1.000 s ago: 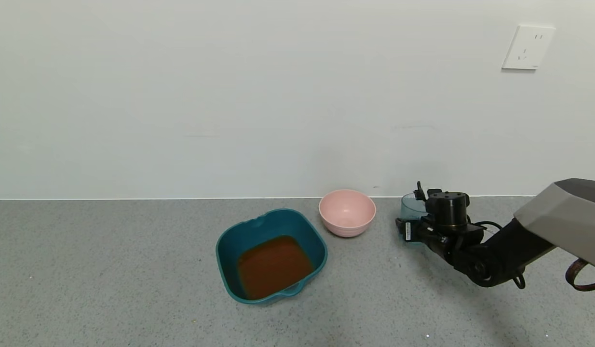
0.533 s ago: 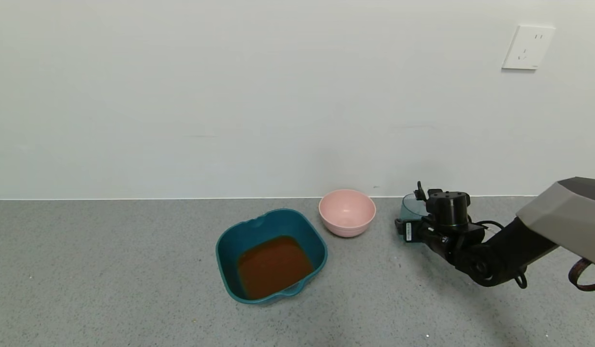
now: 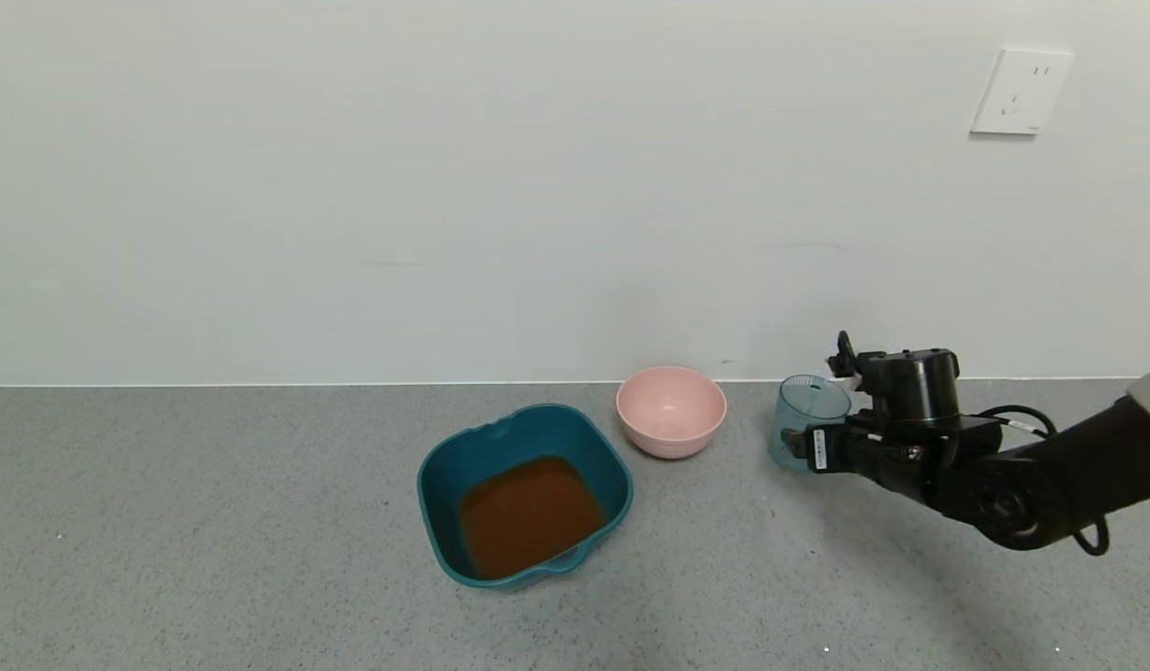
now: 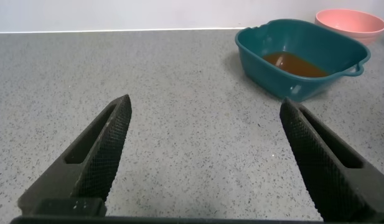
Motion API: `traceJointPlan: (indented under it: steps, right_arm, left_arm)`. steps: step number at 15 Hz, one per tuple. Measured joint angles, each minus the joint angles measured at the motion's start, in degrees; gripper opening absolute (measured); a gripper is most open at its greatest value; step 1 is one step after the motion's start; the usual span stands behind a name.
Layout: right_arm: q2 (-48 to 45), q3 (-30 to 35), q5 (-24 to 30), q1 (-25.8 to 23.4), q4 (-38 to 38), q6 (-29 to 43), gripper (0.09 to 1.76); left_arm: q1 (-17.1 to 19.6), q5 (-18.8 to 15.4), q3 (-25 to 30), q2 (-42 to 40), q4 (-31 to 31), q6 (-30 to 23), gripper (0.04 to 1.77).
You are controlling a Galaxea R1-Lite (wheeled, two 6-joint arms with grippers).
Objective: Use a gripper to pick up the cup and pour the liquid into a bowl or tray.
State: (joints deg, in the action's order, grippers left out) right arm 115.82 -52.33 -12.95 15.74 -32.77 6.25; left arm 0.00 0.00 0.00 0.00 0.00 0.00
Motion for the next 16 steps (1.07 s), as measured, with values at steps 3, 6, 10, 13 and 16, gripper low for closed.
traceJointPlan:
  steps: [3, 6, 10, 13, 16]
  right_arm:
    - [-10.73, 4.41, 1.34, 0.30, 6.81, 0.16, 1.68]
    - [-23.93, 8.31, 4.16, 0.41, 14.93, 0.27, 1.69]
    - [-43.20, 10.72, 7.85, 0.51, 28.92, 0.28, 1.70]
    - [-56.81, 11.37, 8.90, 0.51, 38.00, 0.24, 1.70]
    - [-68.67, 11.63, 8.85, -0.15, 44.29, 0.07, 1.70]
  left_arm:
    - [0.00, 0.00, 0.00, 0.00, 0.00, 0.00, 1.72]
    - [0.00, 0.00, 0.00, 0.00, 0.00, 0.00, 1.72]
    - [0.00, 0.00, 0.00, 0.00, 0.00, 0.00, 1.72]
    - [0.00, 0.00, 0.00, 0.00, 0.00, 0.00, 1.72]
    - [0.00, 0.00, 0.00, 0.00, 0.00, 0.00, 1.72]
